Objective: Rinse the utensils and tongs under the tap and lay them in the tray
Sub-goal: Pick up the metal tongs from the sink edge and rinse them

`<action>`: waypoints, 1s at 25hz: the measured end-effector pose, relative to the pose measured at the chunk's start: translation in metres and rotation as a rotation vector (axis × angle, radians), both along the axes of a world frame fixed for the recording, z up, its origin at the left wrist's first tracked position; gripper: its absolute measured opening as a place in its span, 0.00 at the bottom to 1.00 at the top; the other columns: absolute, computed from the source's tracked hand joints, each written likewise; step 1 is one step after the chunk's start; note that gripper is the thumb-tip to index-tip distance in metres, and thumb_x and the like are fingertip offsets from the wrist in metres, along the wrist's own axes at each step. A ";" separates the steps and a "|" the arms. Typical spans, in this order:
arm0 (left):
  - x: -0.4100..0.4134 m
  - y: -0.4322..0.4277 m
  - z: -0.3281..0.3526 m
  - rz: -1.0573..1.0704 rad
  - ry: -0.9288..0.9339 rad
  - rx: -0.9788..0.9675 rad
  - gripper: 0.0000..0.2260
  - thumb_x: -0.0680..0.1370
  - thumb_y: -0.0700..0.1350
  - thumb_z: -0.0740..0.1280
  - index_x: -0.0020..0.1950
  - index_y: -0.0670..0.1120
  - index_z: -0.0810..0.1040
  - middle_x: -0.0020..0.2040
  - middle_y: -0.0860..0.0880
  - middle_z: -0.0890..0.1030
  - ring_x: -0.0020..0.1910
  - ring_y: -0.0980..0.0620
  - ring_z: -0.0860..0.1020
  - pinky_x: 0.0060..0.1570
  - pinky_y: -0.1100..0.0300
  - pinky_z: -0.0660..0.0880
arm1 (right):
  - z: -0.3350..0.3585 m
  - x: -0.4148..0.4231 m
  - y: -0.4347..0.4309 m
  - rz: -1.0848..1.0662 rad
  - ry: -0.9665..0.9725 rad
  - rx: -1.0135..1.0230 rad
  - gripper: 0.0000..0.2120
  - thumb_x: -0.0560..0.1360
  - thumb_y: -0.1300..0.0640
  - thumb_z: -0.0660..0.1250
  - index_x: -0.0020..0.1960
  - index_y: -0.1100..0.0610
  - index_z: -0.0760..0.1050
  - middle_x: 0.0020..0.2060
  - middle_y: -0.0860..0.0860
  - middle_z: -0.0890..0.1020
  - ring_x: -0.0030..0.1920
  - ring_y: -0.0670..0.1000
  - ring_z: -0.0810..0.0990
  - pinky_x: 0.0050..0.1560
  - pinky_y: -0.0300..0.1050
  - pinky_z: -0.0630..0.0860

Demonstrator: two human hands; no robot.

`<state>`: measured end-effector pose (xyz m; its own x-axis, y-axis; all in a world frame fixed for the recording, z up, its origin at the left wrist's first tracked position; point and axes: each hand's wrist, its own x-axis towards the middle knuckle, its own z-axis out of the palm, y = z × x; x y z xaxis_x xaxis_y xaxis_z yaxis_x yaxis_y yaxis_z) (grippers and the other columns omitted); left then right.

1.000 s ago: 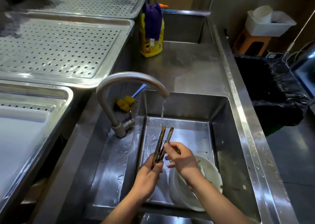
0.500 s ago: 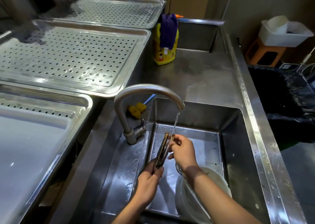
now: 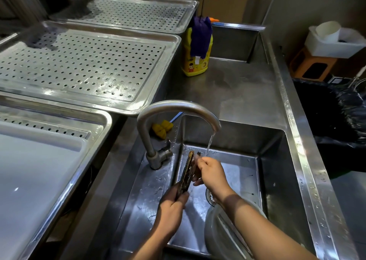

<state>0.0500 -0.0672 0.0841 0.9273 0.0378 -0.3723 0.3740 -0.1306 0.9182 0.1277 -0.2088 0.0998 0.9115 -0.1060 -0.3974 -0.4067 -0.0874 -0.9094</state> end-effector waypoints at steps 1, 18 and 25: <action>0.002 -0.001 0.002 -0.005 -0.001 0.001 0.14 0.76 0.41 0.68 0.50 0.61 0.83 0.35 0.60 0.82 0.33 0.64 0.76 0.34 0.70 0.72 | 0.002 0.002 -0.001 -0.017 -0.009 -0.011 0.15 0.81 0.56 0.64 0.38 0.62 0.73 0.30 0.55 0.78 0.26 0.49 0.79 0.25 0.43 0.78; 0.007 -0.015 0.002 -0.029 0.098 0.048 0.05 0.76 0.47 0.67 0.50 0.55 0.81 0.31 0.59 0.80 0.31 0.61 0.77 0.34 0.63 0.70 | 0.013 0.012 -0.015 -0.090 -0.018 0.025 0.09 0.80 0.60 0.65 0.47 0.64 0.79 0.35 0.57 0.81 0.28 0.49 0.79 0.24 0.40 0.73; 0.003 -0.021 0.014 -0.034 0.049 0.022 0.07 0.77 0.40 0.68 0.41 0.50 0.78 0.25 0.54 0.76 0.24 0.62 0.71 0.27 0.70 0.66 | 0.006 0.003 -0.019 -0.053 -0.003 0.050 0.09 0.80 0.60 0.66 0.47 0.66 0.78 0.32 0.57 0.78 0.26 0.49 0.76 0.25 0.42 0.73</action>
